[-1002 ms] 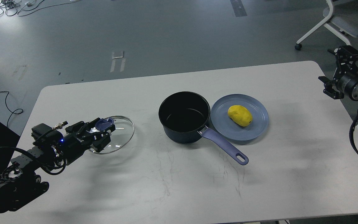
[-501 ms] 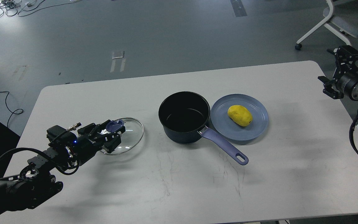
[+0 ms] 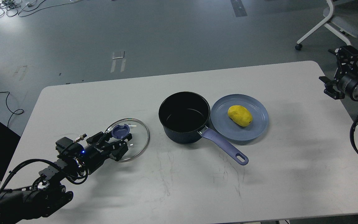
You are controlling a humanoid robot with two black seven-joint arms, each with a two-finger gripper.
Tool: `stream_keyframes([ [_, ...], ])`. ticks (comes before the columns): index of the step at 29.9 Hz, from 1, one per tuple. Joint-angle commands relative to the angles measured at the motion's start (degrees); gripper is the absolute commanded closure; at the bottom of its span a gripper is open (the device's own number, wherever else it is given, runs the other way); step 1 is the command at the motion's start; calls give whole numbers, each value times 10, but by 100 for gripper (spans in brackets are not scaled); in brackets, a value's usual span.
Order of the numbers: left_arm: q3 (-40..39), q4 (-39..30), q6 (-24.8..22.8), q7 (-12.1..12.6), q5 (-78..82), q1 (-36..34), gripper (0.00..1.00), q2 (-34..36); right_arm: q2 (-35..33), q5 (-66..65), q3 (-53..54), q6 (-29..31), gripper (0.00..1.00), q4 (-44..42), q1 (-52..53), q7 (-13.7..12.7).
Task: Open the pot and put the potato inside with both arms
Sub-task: 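Lower the glass lid onto the table beside the pot and release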
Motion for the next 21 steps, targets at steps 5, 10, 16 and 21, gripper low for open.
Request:
stream_keyframes([
  [5, -9, -2, 0, 1, -73, -9, 1, 1, 0, 0, 0, 0, 0, 2, 6, 0],
  [10, -6, -20, 0, 1, -149, -36, 1, 14, 0, 0, -1, 0, 0, 4, 10, 0],
  [16, -10, -79, 0, 1, -153, -47, 1, 58, 1, -1, -1, 0, 0, 8, 13, 0],
  [21, -36, -106, 0, 1, -176, -49, 1, 75, 3, -5, -2, 1, 0, 14, 15, 0],
])
